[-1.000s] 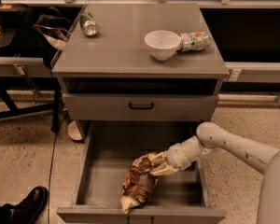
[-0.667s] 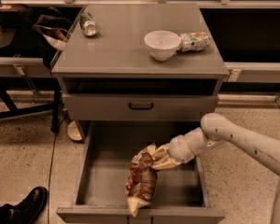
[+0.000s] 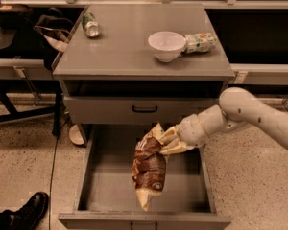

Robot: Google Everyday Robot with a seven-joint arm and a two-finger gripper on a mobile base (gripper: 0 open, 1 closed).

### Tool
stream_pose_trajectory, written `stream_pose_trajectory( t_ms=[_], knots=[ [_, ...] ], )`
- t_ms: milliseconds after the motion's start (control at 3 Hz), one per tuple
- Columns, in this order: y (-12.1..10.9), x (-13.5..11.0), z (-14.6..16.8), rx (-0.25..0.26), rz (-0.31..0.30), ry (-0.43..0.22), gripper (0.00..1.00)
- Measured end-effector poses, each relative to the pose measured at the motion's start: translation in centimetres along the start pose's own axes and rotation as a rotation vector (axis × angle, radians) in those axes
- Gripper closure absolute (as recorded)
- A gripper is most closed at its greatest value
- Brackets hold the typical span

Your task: Pick brown chip bag from middle drawer and place on counter

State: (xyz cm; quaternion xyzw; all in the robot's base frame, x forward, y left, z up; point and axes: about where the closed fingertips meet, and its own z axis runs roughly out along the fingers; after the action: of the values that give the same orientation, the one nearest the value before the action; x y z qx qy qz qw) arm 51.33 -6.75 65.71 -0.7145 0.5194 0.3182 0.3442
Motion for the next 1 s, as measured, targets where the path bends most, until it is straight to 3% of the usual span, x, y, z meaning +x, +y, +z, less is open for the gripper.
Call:
stream_pose_trajectory(
  t_ms=[667, 1000],
  knots=[
    [-2.6, -10.9, -7.7, 0.103, -0.164, 0.107, 1.0],
    [-2.8, -14.5, -9.9, 0.14, -0.213, 0.162, 1.0]
  ],
)
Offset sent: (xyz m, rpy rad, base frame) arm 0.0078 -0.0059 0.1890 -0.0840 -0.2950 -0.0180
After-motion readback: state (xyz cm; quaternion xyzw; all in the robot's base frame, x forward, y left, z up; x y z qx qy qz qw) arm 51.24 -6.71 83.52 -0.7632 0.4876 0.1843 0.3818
